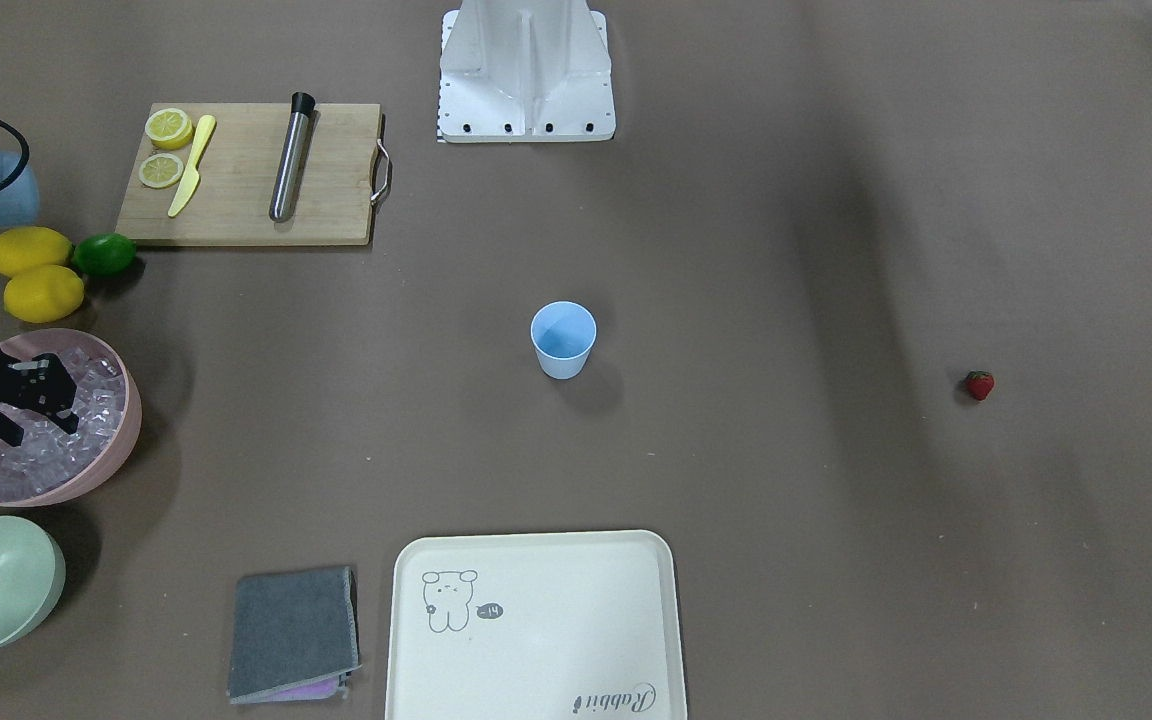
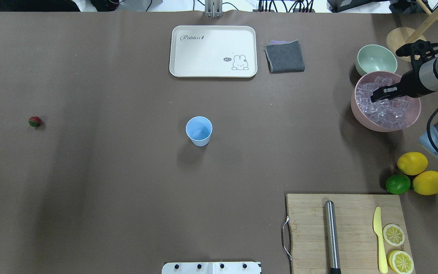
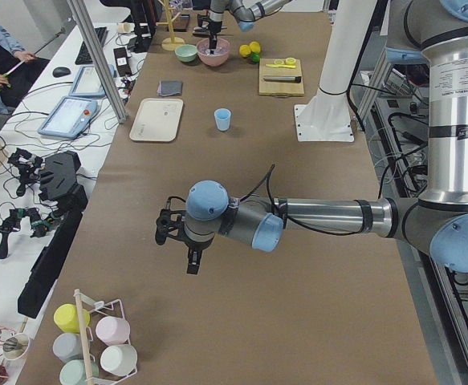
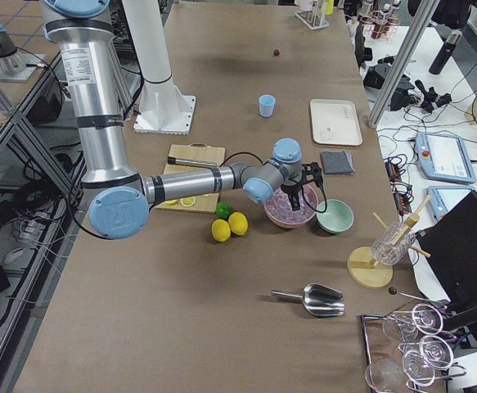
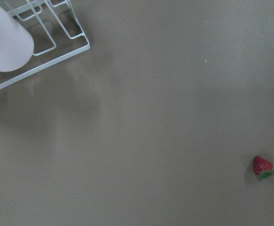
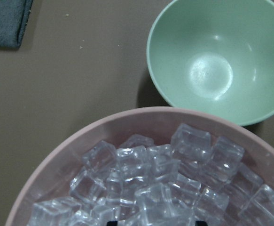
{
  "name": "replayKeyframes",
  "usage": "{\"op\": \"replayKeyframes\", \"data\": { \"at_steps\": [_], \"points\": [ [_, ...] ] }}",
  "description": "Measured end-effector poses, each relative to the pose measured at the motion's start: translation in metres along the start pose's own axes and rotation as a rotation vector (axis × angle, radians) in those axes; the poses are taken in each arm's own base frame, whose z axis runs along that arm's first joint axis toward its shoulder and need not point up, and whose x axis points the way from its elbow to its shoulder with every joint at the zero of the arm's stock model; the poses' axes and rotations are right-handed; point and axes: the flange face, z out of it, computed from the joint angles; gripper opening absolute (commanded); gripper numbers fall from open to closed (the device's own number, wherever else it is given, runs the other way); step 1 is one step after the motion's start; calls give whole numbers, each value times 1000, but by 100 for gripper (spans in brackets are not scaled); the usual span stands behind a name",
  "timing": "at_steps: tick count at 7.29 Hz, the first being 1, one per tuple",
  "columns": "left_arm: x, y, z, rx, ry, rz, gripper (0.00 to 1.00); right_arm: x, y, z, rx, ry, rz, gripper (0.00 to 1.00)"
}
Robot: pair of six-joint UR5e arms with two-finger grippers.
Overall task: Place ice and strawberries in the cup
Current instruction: 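Close the right gripper on an ice cube and lift it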
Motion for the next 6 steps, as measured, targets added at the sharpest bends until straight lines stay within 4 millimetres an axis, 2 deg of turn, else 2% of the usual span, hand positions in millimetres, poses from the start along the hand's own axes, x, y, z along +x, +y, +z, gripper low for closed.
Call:
{"op": "replayKeyframes", "data": {
  "at_steps": [4,6],
  "points": [
    [0,1,-1,2,-1,2,98,-4,1,2,-5,6,0,65],
    [1,1,-1,5,0,4,98,-8,3,4,-9,5,-5,62]
  ]
}}
